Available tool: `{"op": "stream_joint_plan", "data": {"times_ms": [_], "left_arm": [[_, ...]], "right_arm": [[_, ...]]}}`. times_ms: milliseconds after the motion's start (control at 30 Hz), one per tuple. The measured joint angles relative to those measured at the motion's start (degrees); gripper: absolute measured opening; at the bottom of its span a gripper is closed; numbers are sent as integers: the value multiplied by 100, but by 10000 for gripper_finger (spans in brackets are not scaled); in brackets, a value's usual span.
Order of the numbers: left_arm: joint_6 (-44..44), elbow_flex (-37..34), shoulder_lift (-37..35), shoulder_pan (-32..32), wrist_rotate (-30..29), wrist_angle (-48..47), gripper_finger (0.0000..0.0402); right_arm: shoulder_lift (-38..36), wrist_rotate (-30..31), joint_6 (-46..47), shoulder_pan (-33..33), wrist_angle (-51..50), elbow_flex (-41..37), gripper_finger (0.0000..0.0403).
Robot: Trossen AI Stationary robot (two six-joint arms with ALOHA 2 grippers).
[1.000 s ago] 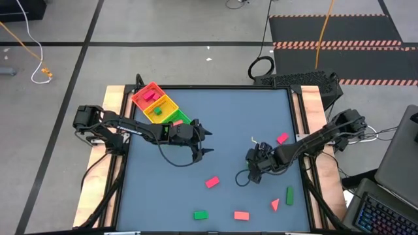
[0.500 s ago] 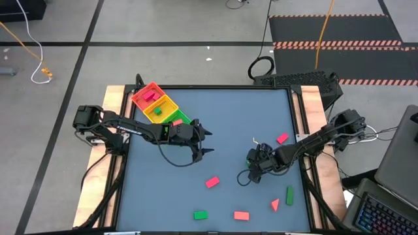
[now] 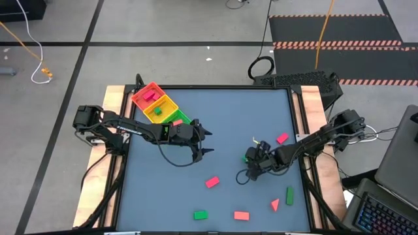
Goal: Sort & place blocks by color
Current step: Put the green block into the yellow basket
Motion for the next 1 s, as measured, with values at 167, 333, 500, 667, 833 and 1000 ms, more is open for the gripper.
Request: {"op": "stream_joint_plan", "data": {"times_ms": [167, 333, 500, 667, 833, 1000], "left_arm": [[-16, 1, 0, 0, 0, 0, 356], [-16, 1, 0, 0, 0, 0, 356], [-14, 3, 0, 0, 0, 0, 356], [-13, 3, 0, 0, 0, 0, 356], [-12, 3, 0, 0, 0, 0, 356], [-11, 3, 0, 0, -2, 0, 356]], "right_arm": [[-2, 199, -51, -15, 186, 0, 232], [-4, 325, -138, -129, 198, 2, 260], [-4, 294, -229, -236, 196, 2, 254], [-7, 145, -243, -236, 178, 4, 241], [-7, 129, -245, -234, 211, -84, 225], [-10, 134, -196, -234, 425, -324, 199]]}}
